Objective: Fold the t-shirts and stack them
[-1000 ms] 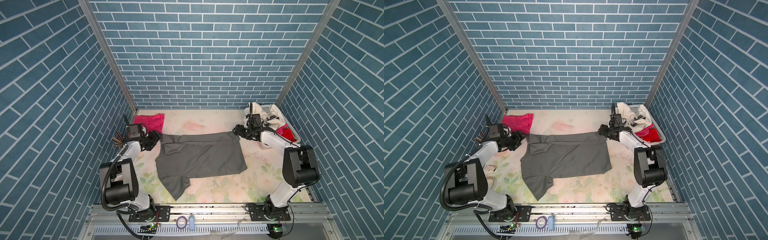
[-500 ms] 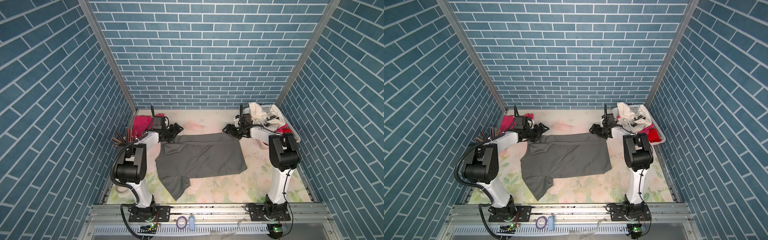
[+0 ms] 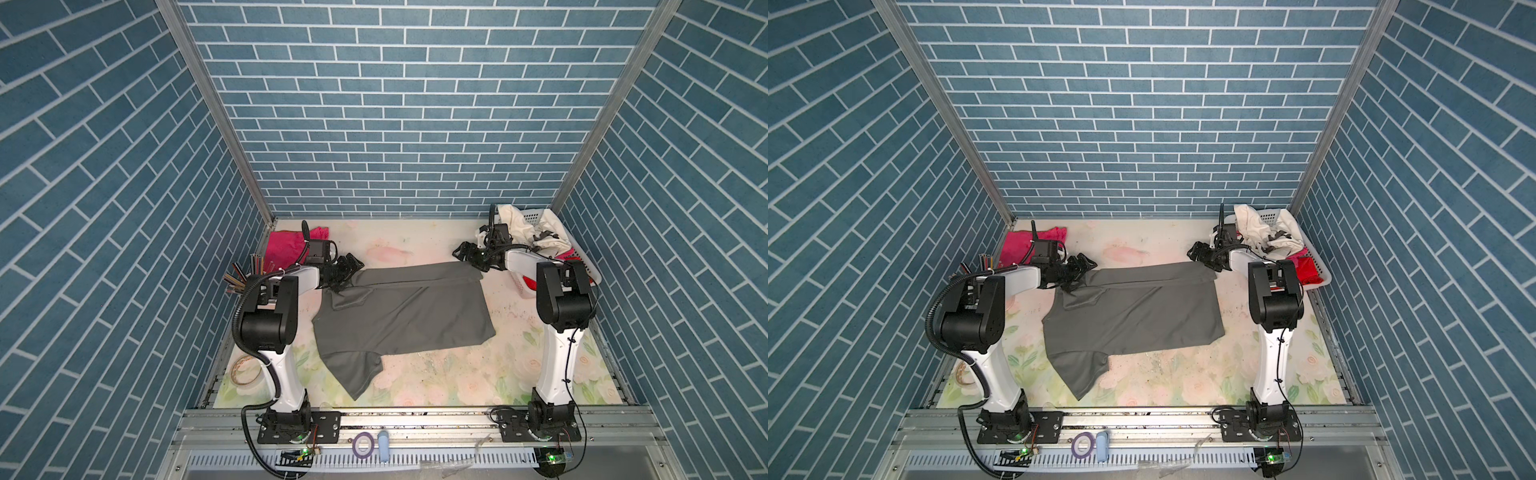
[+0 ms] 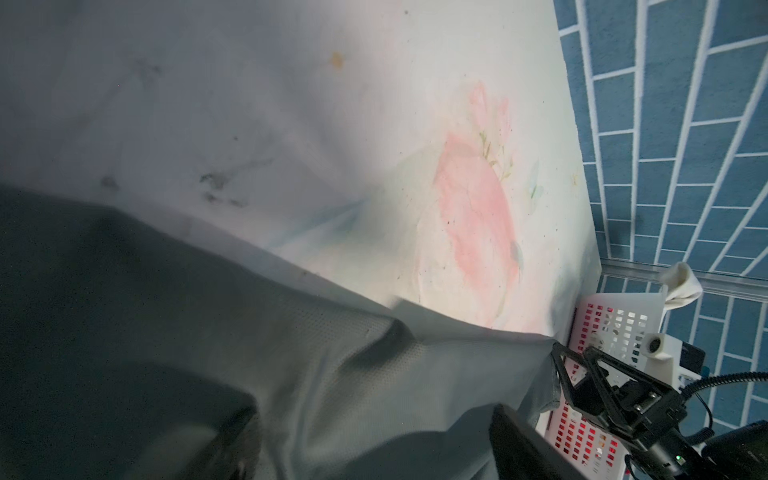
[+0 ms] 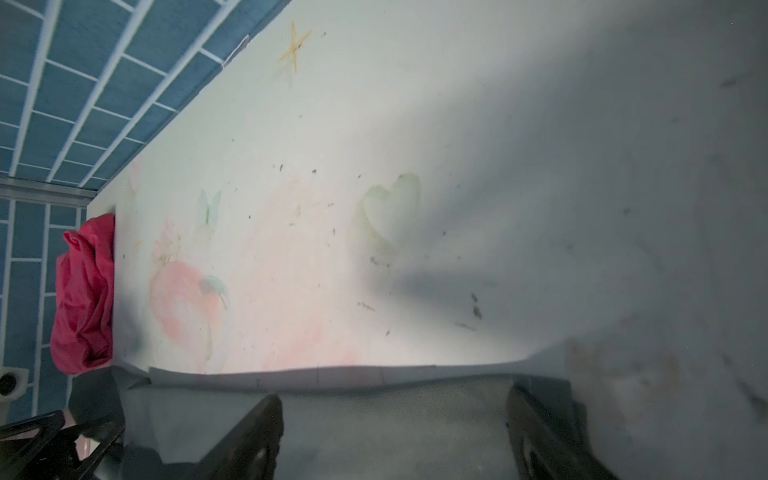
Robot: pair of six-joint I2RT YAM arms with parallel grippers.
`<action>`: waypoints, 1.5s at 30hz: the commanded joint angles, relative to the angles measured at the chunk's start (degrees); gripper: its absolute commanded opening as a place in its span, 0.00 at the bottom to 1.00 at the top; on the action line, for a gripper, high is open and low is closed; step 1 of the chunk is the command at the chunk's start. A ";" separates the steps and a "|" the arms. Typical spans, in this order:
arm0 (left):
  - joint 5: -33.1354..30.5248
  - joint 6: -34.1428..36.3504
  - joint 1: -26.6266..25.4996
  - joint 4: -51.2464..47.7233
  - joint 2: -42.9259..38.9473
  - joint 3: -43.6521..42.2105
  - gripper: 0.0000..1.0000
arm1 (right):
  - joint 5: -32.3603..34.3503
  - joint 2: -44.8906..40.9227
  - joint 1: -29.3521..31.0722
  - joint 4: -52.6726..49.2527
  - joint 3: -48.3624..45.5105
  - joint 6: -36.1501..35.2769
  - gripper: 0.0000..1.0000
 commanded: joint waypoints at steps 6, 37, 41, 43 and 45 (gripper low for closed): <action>-5.74 2.66 2.58 -6.41 4.74 7.92 0.88 | 5.41 3.89 -0.97 -8.05 3.92 -4.20 0.85; 3.58 0.16 2.70 -2.59 -2.57 3.96 0.88 | 7.29 -12.23 33.22 19.85 -14.72 21.93 0.95; 2.05 0.29 3.76 -1.84 -0.80 2.04 0.88 | 8.93 -7.95 37.28 16.76 -9.88 24.48 0.94; 0.81 0.66 4.42 -1.71 -0.34 1.35 0.88 | 9.41 -6.10 38.90 16.28 -8.08 25.82 0.90; 0.16 0.99 5.14 -1.82 0.29 1.02 0.88 | 9.25 -4.05 40.38 16.22 -6.34 27.23 0.84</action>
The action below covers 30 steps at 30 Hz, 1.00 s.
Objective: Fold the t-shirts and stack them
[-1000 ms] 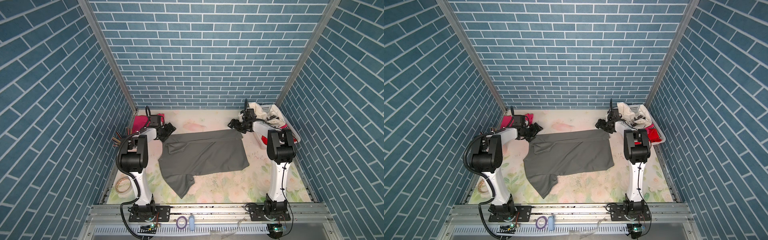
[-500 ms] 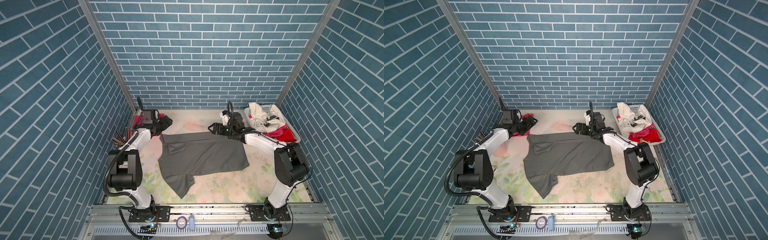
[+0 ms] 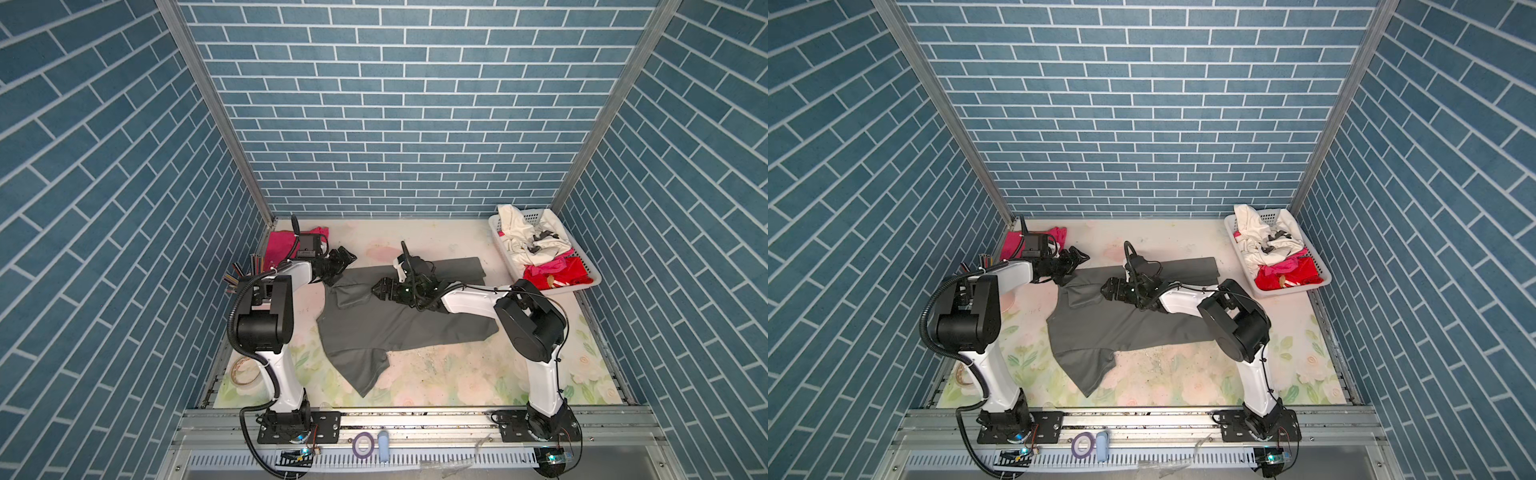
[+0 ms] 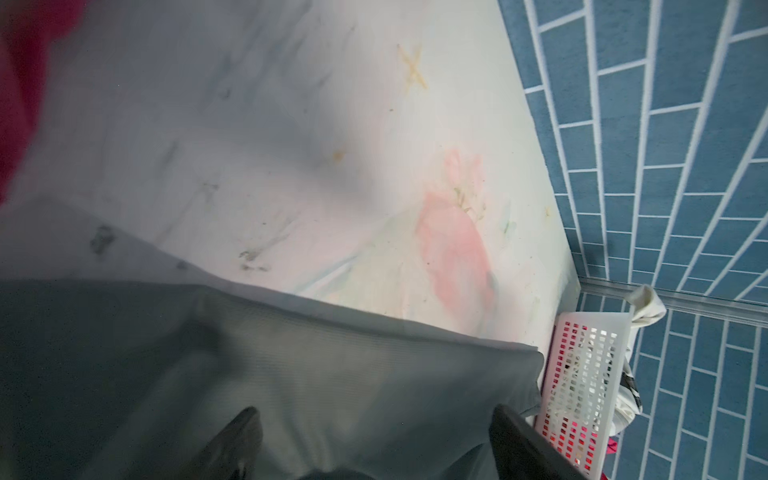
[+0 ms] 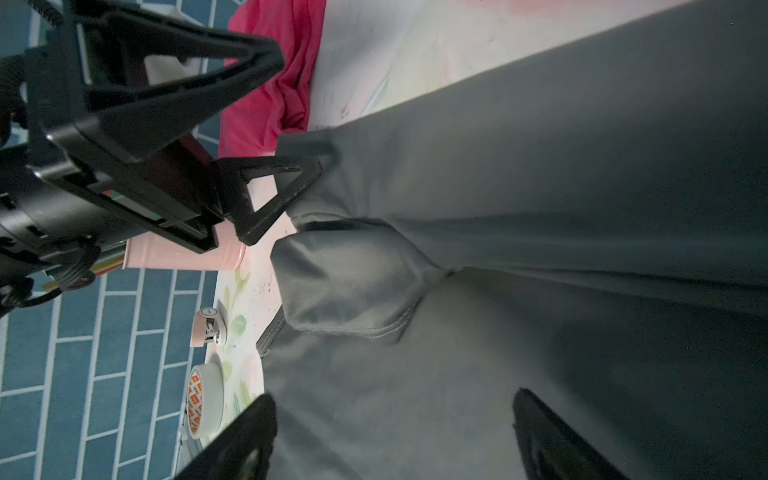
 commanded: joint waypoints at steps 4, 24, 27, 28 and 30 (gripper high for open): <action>-1.91 0.34 1.94 1.27 2.14 -1.63 0.88 | 3.25 6.06 3.28 -2.70 7.57 5.71 0.77; -2.21 0.36 3.08 1.71 2.99 -2.16 0.88 | 11.04 14.42 5.96 -13.74 18.80 2.64 0.14; -2.34 0.34 3.17 1.88 3.29 -2.14 0.88 | 12.63 11.48 6.11 -14.40 17.12 0.96 0.07; -2.30 0.26 3.13 1.88 3.41 -2.22 0.88 | 13.04 10.41 6.10 -14.47 16.27 0.37 0.05; -2.42 0.25 3.17 1.97 3.51 -2.36 0.88 | 13.70 8.66 6.06 -14.96 15.39 -1.07 0.05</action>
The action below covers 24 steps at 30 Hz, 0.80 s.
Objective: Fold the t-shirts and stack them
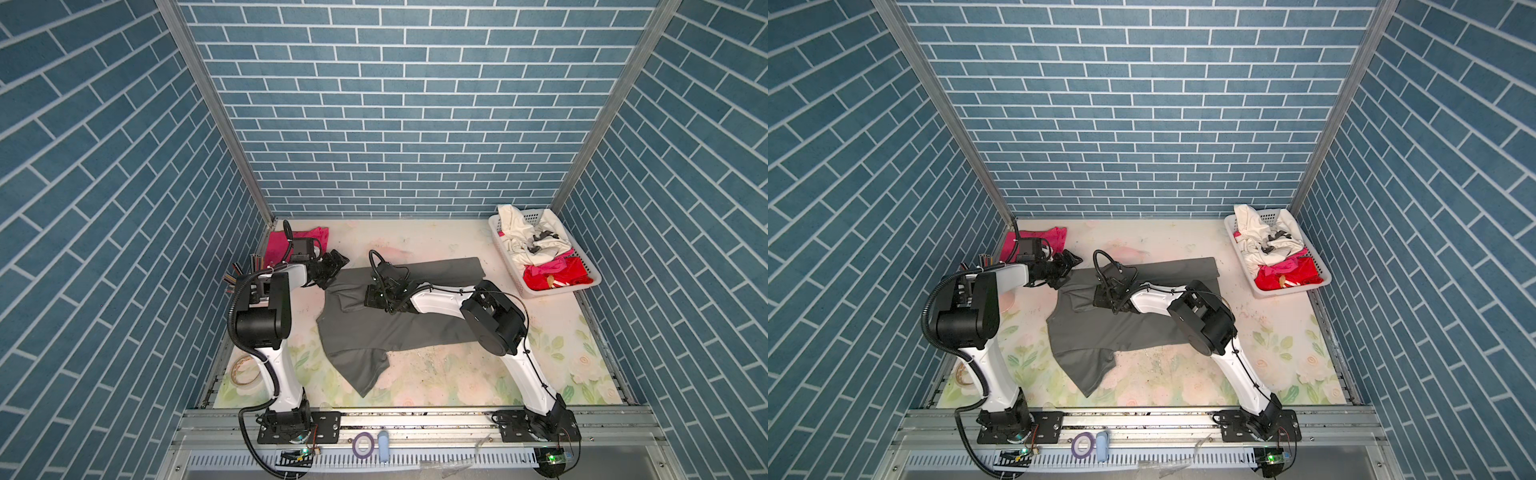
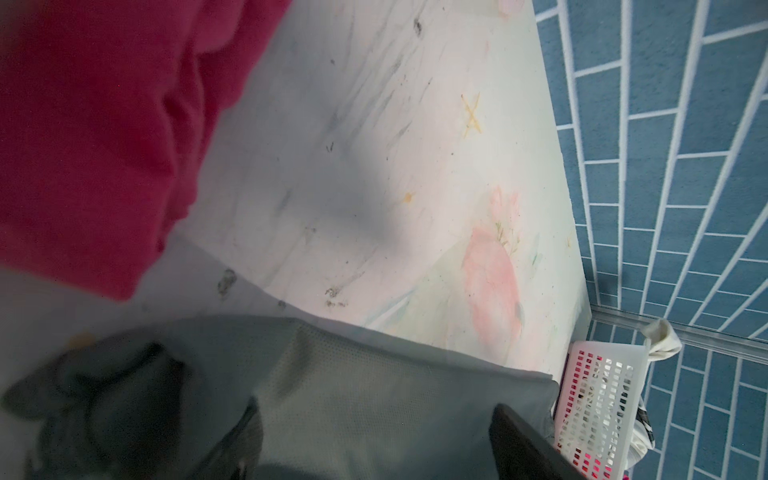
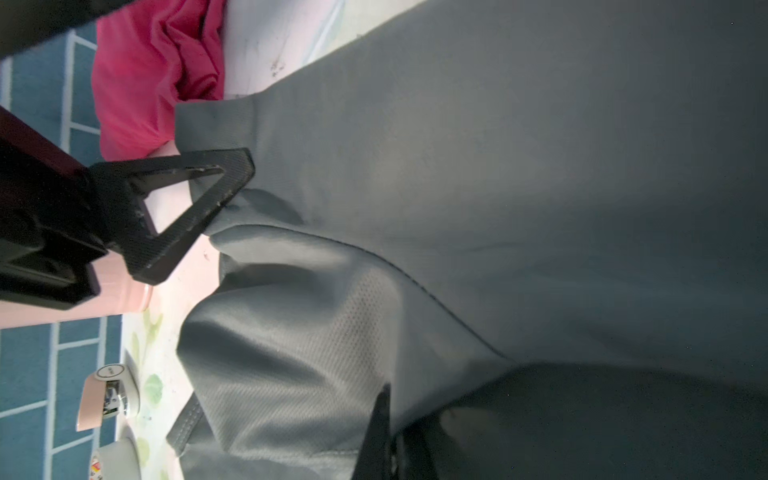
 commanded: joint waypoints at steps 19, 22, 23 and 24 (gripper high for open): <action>-3.93 2.22 0.38 -4.10 0.07 -0.40 0.88 | 0.34 -16.58 -2.76 -9.76 -9.92 -11.31 0.60; -3.20 1.96 0.04 -4.52 -2.94 0.15 0.88 | -0.91 -20.25 -6.28 -11.94 -10.37 -13.92 0.69; -2.67 1.67 -0.12 -4.44 -4.34 0.19 0.88 | -1.44 -21.43 -7.69 -11.97 -10.79 -14.38 0.73; -2.25 1.27 -0.37 -4.20 -5.55 0.15 0.88 | -1.94 -22.38 -8.85 -11.10 -11.50 -14.85 0.76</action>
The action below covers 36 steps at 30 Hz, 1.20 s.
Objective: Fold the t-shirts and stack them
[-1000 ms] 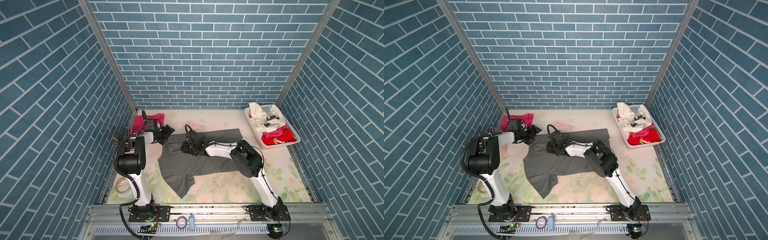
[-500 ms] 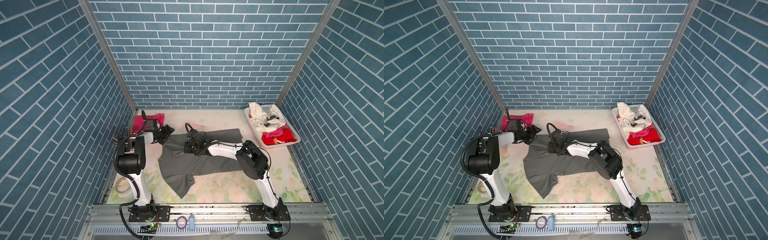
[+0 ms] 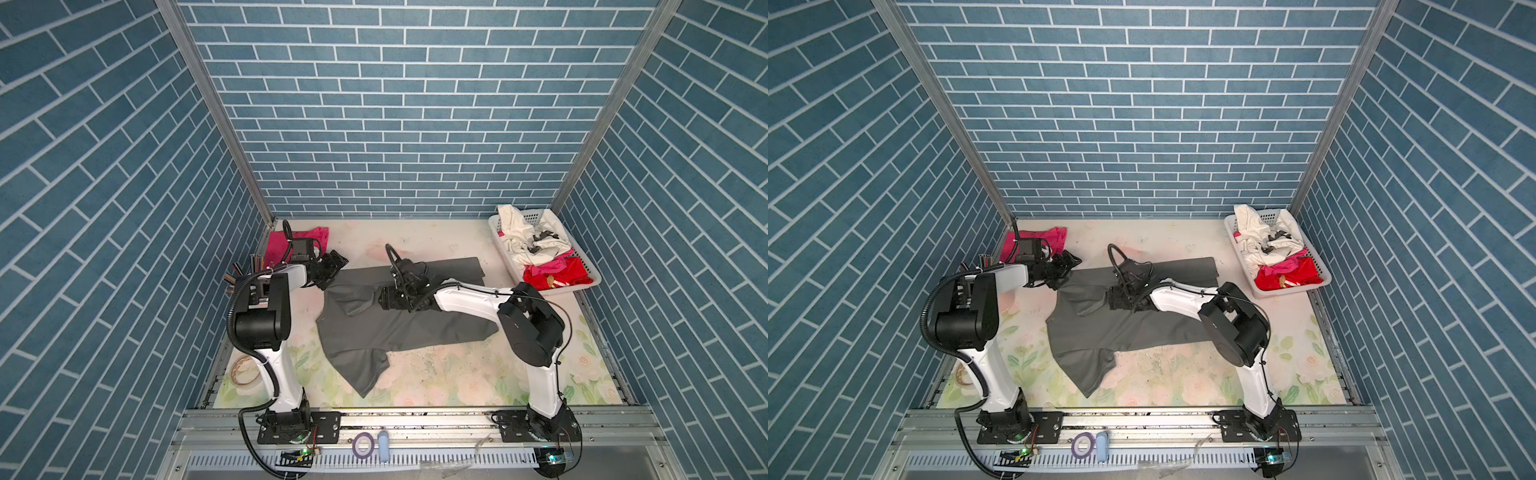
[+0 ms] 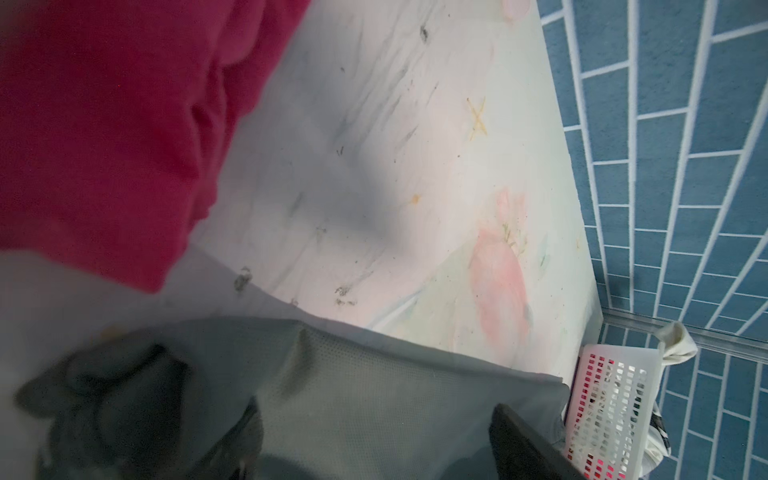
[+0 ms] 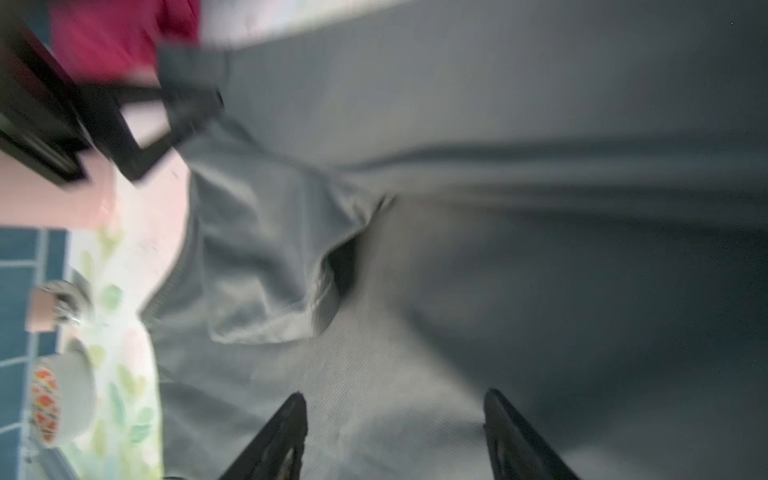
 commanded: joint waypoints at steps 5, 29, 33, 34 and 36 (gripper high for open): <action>0.45 -0.70 -5.56 0.32 -9.70 -1.01 0.88 | -8.13 -5.41 -10.55 5.52 -2.22 -4.37 0.87; 0.29 -3.73 -13.60 8.27 -6.15 -15.83 0.88 | -13.60 1.49 -35.22 8.88 -12.88 -16.16 0.89; -0.70 -4.23 -16.19 8.02 -4.37 -13.20 0.88 | -12.90 3.36 -38.02 8.53 -12.89 -17.08 0.89; -1.04 -3.97 -16.64 7.32 -3.89 -12.06 0.88 | -12.61 3.71 -38.72 8.24 -12.68 -17.42 0.89; -1.74 -3.29 -17.07 6.04 -3.04 -9.94 0.88 | -12.04 3.82 -39.61 7.75 -12.37 -17.83 0.89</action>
